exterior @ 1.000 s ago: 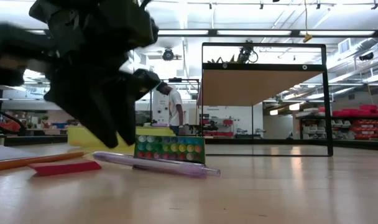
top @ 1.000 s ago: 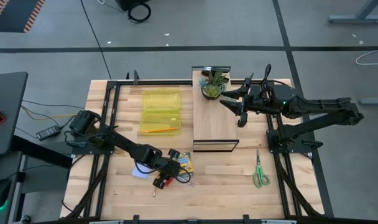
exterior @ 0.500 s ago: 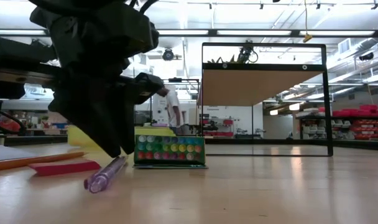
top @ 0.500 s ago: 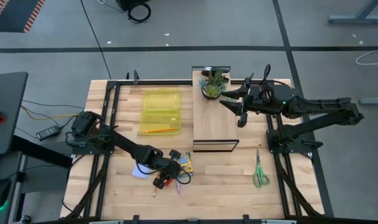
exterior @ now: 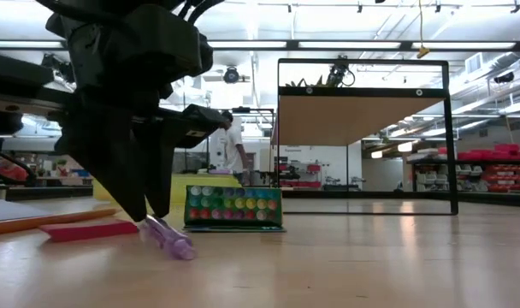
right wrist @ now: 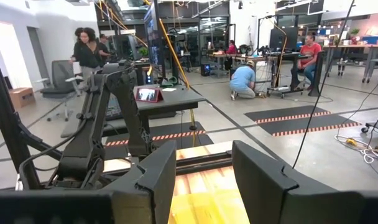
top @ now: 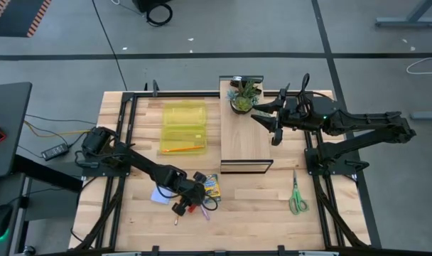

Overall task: Pack school essentials
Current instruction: Put the violet pen into the yellow supply box

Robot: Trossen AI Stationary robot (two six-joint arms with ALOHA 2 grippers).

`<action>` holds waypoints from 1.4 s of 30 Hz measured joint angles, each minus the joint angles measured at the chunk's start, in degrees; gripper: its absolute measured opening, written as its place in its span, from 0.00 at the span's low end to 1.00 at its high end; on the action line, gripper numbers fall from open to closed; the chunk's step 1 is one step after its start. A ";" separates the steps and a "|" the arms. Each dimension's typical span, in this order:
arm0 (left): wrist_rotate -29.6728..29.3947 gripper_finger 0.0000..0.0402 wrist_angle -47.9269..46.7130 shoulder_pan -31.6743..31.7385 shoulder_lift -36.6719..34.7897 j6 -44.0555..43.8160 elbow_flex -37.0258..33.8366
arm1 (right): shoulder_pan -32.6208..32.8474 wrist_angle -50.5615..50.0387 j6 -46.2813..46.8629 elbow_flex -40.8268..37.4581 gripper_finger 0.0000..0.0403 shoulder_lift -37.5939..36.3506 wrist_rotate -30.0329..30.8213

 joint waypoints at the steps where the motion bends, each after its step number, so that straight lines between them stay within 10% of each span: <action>1: 0.65 0.20 -0.30 -0.01 0.00 0.00 0.33 | 0.00 0.00 0.00 0.00 0.40 0.00 0.02; 31: 5.63 0.26 0.61 -0.06 5.53 14.60 5.12 | 0.01 -1.17 1.57 -0.02 0.40 0.00 0.00; 42: 9.15 0.05 -0.98 0.80 6.12 11.58 5.24 | 0.00 -1.17 1.55 -0.02 0.40 0.00 0.00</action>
